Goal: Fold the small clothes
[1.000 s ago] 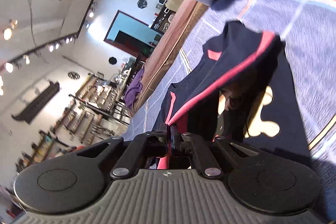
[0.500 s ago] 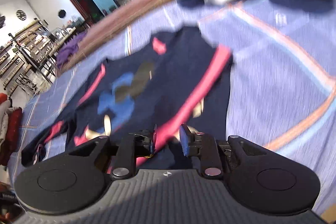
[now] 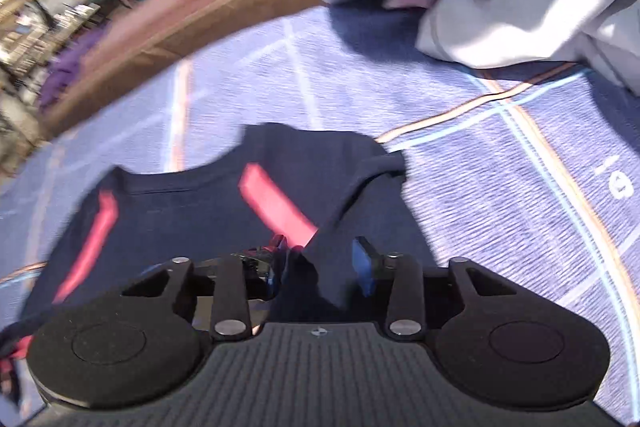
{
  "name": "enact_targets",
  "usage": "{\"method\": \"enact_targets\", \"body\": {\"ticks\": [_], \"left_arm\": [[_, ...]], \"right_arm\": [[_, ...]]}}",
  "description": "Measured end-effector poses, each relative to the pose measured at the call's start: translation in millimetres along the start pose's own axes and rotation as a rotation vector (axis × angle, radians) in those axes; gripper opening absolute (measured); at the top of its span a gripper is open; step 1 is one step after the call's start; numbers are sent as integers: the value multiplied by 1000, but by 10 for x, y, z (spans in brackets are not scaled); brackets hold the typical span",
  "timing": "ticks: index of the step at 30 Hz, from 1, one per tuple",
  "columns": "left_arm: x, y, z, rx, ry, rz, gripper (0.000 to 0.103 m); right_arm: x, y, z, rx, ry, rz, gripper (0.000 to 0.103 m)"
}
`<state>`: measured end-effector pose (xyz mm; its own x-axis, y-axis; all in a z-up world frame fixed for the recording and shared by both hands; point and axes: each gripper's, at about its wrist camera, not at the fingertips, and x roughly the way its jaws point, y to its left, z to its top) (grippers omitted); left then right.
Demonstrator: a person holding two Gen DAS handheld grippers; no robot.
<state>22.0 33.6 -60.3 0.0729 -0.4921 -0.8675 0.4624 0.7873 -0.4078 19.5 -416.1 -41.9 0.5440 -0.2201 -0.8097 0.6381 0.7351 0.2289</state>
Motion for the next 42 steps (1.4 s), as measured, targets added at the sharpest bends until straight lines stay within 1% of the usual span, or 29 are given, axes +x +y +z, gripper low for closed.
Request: {"method": "enact_targets", "body": {"ticks": [1, 2, 3, 5, 6, 8, 10, 12, 13, 14, 15, 17, 18, 19, 20, 21, 22, 24, 25, 27, 29, 31, 32, 33, 35, 36, 38, 40, 42], "left_arm": [[1, -8, 0, 9, -1, 1, 13], [-2, -8, 1, 12, -2, 1, 13], [-7, 0, 3, 9, -6, -1, 13], [-4, 25, 7, 0, -9, -9, 13], [5, 36, 11, -3, -7, -10, 13], [31, 44, 22, -4, -2, -9, 14], [45, 25, 31, 4, -1, -5, 15], [52, 1, 35, 15, -5, 7, 15], [57, 1, 33, 12, -5, 10, 15], [58, 9, 31, 4, -8, 10, 16], [55, 25, 28, -10, -12, 8, 17], [19, 69, 30, -38, -22, 4, 17], [-11, 85, 36, -45, -32, 10, 17], [-50, 97, 45, -46, -44, 21, 17], [-99, 107, 60, -44, -60, 38, 17], [-154, 111, 79, -40, -76, 49, 17], [-207, 117, 104, -37, -91, 48, 17], [-279, 106, 155, -27, -112, 35, 17], [-285, 83, 181, -12, -114, 32, 17], [-223, 10, 232, 23, -97, 27, 20], [-129, -78, 243, 58, -70, 30, 21], [-17, -165, 214, 105, -44, 69, 23], [33, -180, 187, 112, -33, 83, 23], [62, -182, 160, 111, -34, 75, 23], [74, -181, 139, 114, -40, 78, 21], [71, -182, 139, 122, -39, 90, 16], [47, -155, 141, 113, -42, 97, 13], [26, -117, 151, 99, -45, 104, 12], [-6, -90, 162, 92, -54, 118, 11]], "right_arm": [[27, -41, 26, 19, 6, 28, 13], [41, -87, 48, 39, 10, 48, 3], [-5, -119, 71, 55, -11, 47, 2], [-160, -130, 115, 54, -87, 63, 2], [-234, -153, 150, 72, -128, 89, 2], [-311, -237, 226, 138, -172, 105, 2], [-255, -357, 297, 226, -187, 166, 2], [-122, -405, 289, 280, -163, 180, 3], [-25, -415, 272, 287, -131, 197, 7], [51, -414, 257, 289, -98, 201, 23], [85, -408, 209, 292, -77, 187, 32], [43, -405, 127, 284, -103, 207, 53], [-5, -394, 98, 261, -122, 215, 60], [-91, -373, 70, 223, -144, 202, 77], [-199, -343, 38, 181, -173, 187, 89], [-318, -305, 2, 127, -209, 175, 92], [-462, -249, -56, 45, -251, 171, 96], [-678, -127, -192, -115, -283, 188, 97], [-757, -63, -284, -205, -280, 200, 96], [-845, 32, -485, -315, -247, 206, 93], [-849, 65, -666, -352, -209, 234, 93], [-797, 102, -844, -389, -167, 267, 92], [-767, 129, -946, -421, -154, 275, 93], [-727, 155, -1040, -459, -142, 271, 94], [-603, 207, -1236, -522, -108, 186, 94], [-552, 195, -1300, -532, -102, 145, 94], [-568, 164, -1370, -531, -134, 133, 95], [-595, 178, -1371, -533, -125, 81, 99], [-689, 213, -1376, -519, -134, 30, 100]]}}
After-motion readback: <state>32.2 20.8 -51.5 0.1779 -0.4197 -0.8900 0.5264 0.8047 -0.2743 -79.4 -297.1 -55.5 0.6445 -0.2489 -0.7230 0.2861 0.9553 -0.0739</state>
